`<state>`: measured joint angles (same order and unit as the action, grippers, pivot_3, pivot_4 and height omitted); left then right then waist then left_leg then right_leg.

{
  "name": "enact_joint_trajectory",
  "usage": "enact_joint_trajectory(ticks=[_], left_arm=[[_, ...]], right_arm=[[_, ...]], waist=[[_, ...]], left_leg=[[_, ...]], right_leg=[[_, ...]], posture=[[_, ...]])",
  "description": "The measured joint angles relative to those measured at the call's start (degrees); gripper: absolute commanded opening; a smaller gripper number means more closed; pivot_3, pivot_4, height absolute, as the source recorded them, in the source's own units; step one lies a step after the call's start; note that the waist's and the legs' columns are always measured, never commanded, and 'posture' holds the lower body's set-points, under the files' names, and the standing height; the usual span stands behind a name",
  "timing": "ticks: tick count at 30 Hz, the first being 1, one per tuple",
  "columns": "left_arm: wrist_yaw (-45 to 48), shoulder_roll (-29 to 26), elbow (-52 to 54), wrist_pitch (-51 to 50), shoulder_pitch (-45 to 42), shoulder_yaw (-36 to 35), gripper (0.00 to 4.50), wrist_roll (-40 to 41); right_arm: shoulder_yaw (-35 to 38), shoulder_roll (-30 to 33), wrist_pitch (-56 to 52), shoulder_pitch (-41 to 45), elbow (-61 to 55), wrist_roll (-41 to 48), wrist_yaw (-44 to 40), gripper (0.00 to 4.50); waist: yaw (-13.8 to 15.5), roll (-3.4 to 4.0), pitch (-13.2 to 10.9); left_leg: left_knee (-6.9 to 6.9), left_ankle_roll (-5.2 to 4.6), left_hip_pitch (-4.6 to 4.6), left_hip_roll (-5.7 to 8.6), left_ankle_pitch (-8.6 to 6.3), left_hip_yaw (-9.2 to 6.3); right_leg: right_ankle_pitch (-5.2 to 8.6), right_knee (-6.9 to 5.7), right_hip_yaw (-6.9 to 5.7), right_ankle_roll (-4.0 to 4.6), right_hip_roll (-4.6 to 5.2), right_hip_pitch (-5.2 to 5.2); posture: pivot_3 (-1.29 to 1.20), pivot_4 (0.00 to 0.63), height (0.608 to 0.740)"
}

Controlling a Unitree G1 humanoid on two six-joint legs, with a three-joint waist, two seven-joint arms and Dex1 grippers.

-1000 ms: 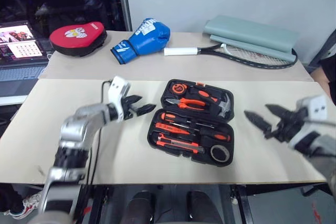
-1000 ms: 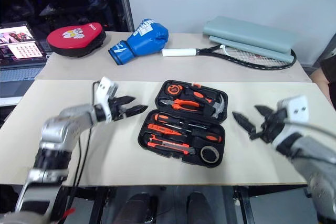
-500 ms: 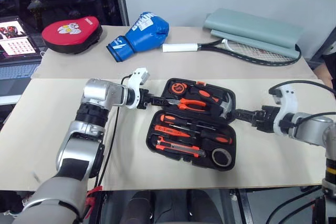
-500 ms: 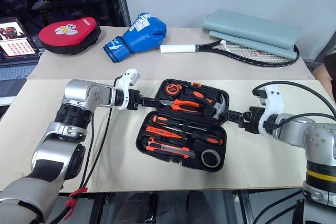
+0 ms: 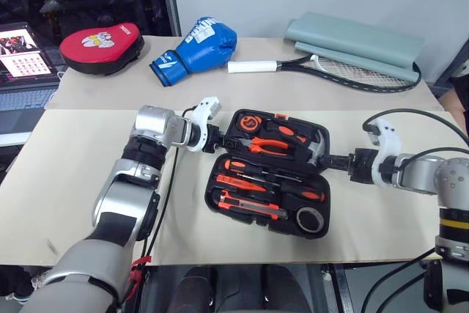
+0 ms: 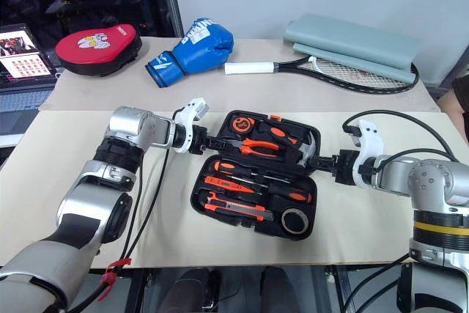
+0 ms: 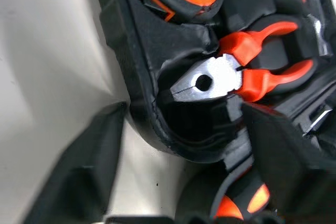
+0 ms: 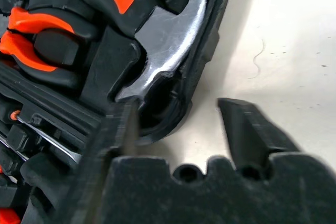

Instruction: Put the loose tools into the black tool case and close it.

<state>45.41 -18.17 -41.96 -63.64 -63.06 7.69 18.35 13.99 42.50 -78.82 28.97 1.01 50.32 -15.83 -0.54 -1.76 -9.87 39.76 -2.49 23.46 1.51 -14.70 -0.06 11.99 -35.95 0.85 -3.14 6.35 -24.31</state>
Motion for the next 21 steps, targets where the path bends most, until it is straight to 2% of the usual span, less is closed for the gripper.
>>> enact_joint_trajectory(ticks=[3, 4, 10, 21], left_arm=[[0.2, -0.1, -0.5, -0.1, -0.1, -0.8, 1.47, -0.1], [0.3, -0.1, -0.8, -0.2, -0.1, -1.2, 1.29, -0.1], [-0.4, -0.1, -2.0, -1.2, -1.0, -2.6, 0.44, -0.5], [-0.9, 0.5, 1.1, 1.1, 1.9, -5.4, 0.05, -0.5]], right_arm=[[0.0, 0.0, 1.1, 0.1, 0.3, -1.6, -1.8, 0.23], [0.1, 0.1, 1.1, 0.2, 0.4, -2.1, -2.3, 0.02], [-0.1, 0.2, 2.5, 0.2, 0.4, -4.4, -5.6, 0.0], [-1.2, -0.6, 10.0, -2.5, -3.0, -9.2, -10.1, 0.0]], waist=[[0.1, 0.0, 0.0], [0.2, 0.0, 0.0], [0.0, 0.01, 0.0], [-0.2, 0.01, 0.0]], left_leg=[[0.0, -0.01, 0.01, 0.05, -0.01, -0.01], [0.0, -0.02, 0.0, 0.08, -0.01, -0.02], [0.01, -0.03, -0.03, 0.12, -0.02, -0.02], [0.0, -0.01, -0.01, 0.12, -0.01, 0.01]], right_leg=[[-0.02, 0.01, -0.01, -0.04, 0.06, 0.01], [-0.03, 0.01, -0.01, -0.07, 0.08, 0.02], [-0.06, 0.01, 0.0, -0.13, 0.1, 0.04], [-0.06, -0.04, 0.06, -0.13, 0.11, -0.03]], posture=[[0.0, 0.15, 0.736], [0.0, 0.15, 0.736], [0.0, 0.15, 0.736], [0.0, 0.15, 0.736]])
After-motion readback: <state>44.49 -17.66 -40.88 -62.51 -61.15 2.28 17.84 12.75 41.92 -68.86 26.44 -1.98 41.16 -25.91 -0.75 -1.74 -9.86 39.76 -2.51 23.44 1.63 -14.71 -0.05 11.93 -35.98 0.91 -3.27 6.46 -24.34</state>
